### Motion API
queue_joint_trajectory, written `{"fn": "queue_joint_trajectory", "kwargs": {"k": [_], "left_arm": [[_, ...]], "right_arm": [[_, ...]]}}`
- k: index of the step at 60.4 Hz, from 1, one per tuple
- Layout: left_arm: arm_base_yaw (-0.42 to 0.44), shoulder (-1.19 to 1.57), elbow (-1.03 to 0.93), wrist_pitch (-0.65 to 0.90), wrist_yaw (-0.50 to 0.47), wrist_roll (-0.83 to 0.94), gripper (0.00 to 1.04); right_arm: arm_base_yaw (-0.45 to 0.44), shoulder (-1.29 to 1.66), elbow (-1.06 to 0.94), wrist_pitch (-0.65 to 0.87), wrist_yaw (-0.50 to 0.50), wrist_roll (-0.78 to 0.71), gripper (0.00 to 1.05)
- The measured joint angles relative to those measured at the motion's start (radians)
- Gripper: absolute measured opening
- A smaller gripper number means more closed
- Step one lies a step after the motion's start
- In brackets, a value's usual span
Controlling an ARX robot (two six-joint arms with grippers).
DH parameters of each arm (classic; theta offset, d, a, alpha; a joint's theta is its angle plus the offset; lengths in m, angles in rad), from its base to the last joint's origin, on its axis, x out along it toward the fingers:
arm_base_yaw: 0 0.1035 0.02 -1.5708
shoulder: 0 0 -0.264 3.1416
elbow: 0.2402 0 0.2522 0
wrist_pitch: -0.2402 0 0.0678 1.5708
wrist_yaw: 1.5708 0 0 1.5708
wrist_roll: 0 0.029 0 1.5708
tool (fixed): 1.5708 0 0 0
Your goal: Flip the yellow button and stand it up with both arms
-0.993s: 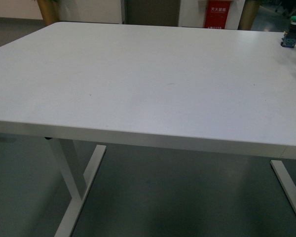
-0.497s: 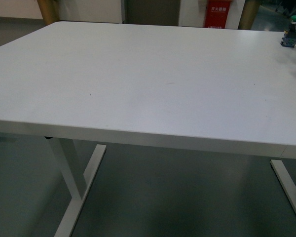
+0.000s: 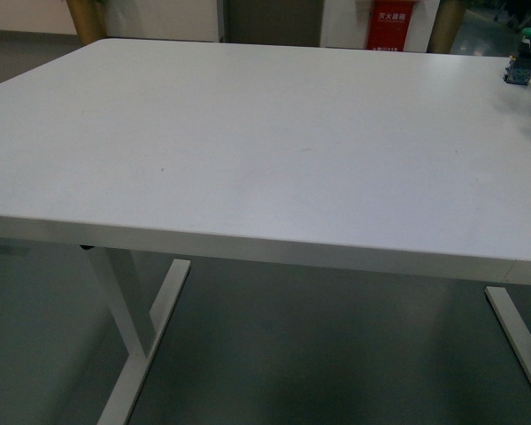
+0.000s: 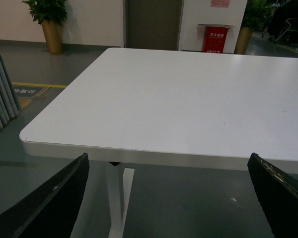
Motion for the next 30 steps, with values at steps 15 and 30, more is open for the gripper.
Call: {"fn": "queue_joint_trajectory", "kwargs": {"k": [15,30], "left_arm": [[0.000,0.000,0.000,0.000,0.000,0.000,0.99],[0.000,0.000,0.000,0.000,0.000,0.000,0.99]], "right_arm": [[-0.001,0.000,0.000,0.002,-0.007,-0.016,0.97],[-0.005,0.000,0.004,0.003,-0.012,-0.019,0.98]]}}
